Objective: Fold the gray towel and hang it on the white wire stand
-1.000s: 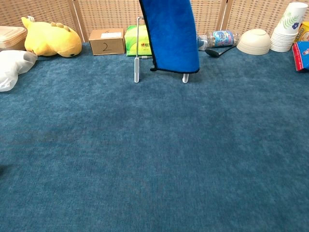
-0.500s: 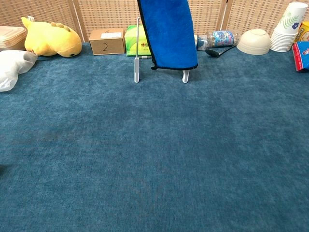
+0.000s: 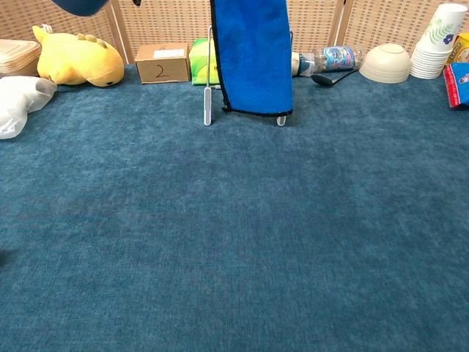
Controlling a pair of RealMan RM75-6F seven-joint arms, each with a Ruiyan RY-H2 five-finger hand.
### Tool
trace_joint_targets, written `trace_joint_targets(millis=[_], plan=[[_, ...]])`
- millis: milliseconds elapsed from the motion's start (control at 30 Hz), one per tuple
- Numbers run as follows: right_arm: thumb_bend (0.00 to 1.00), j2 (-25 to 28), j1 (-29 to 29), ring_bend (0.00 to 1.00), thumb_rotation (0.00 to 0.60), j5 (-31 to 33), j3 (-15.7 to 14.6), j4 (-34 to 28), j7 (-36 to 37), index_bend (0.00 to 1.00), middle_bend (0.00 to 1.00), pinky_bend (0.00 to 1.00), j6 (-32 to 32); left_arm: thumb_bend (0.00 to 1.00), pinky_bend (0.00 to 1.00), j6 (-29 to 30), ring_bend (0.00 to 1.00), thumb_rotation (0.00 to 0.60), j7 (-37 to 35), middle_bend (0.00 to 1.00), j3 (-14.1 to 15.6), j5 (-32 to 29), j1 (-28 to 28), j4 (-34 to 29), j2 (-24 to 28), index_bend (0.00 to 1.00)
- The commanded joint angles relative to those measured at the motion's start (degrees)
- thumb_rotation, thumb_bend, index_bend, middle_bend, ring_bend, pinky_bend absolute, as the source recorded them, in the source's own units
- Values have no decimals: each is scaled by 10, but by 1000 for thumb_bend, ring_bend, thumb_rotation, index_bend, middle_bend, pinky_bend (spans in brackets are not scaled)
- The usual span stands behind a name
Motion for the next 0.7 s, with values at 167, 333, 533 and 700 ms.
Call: trace_joint_targets(millis=[167,333,533,700], plan=[[470,4,-3,0,600,0,0,-6,-5,13,0,0,3,651,0,-41,322,600,-6,509,5,32,-41,136,-69,767],[471,7,-4,0,600,0,1,-12,-8,16,1,0,4,615,0,-71,199,600,-19,392,5,52,-58,190,-95,659],[470,5,-3,0,600,-1,2,-15,-11,18,3,0,4,283,0,-90,0,600,-6,20,-2,58,-75,221,-117,102],[470,6,-4,0,600,-4,3,-17,-9,19,6,0,6,249,0,-87,0,600,38,0,-3,64,-78,246,-131,0]])
